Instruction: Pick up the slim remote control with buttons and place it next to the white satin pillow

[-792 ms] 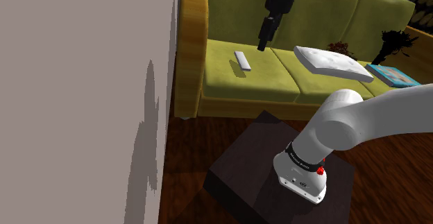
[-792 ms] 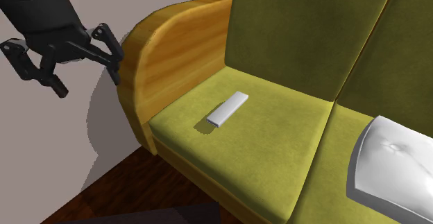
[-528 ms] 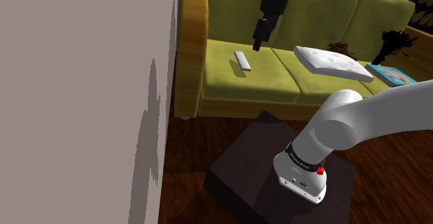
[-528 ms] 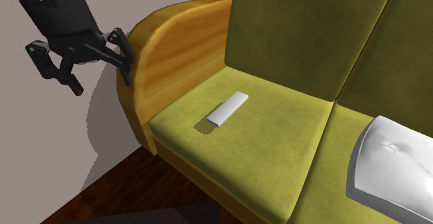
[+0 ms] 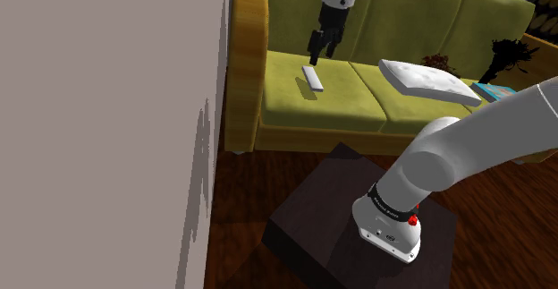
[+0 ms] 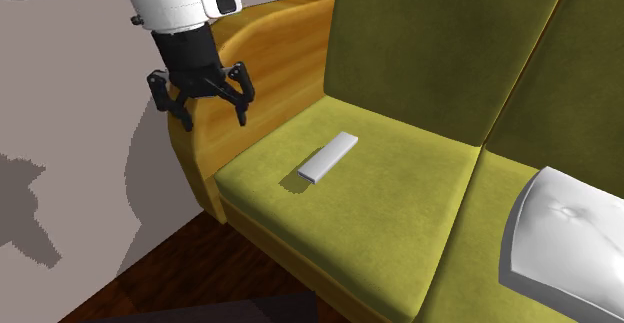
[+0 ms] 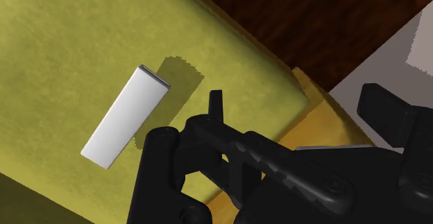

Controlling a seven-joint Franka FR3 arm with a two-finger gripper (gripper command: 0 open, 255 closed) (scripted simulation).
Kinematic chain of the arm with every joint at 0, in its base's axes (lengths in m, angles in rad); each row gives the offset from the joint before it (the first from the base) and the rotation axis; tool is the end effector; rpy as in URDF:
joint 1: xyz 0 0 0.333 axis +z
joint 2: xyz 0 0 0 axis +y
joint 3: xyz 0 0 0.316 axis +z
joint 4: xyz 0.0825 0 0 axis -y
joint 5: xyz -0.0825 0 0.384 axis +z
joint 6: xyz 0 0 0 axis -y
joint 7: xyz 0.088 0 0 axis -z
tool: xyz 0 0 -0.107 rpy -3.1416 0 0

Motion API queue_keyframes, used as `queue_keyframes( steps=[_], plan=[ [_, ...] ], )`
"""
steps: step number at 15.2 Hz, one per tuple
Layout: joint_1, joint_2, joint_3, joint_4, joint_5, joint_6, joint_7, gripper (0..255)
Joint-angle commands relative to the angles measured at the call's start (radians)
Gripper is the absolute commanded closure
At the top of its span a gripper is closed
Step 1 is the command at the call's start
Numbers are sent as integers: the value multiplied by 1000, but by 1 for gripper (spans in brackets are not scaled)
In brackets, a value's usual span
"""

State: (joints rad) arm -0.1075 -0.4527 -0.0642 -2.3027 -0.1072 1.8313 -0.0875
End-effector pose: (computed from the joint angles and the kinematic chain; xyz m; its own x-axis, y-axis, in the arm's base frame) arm 0.4062 -0.0818 0.5179 0.9984 -0.0498 -0.0266 -0.0477 -0.9962 0.0728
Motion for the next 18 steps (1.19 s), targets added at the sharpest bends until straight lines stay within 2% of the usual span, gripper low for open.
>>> queue_keyframes(
  steps=[1, 10, 18],
  plan=[
    [-18, 54, -17, 14, -1, 44, 17, 0],
    [-90, 335, -103, 144, 24, 202, 66, 0],
    [-158, 587, -171, 309, 99, 290, 83, 0]
  ],
)
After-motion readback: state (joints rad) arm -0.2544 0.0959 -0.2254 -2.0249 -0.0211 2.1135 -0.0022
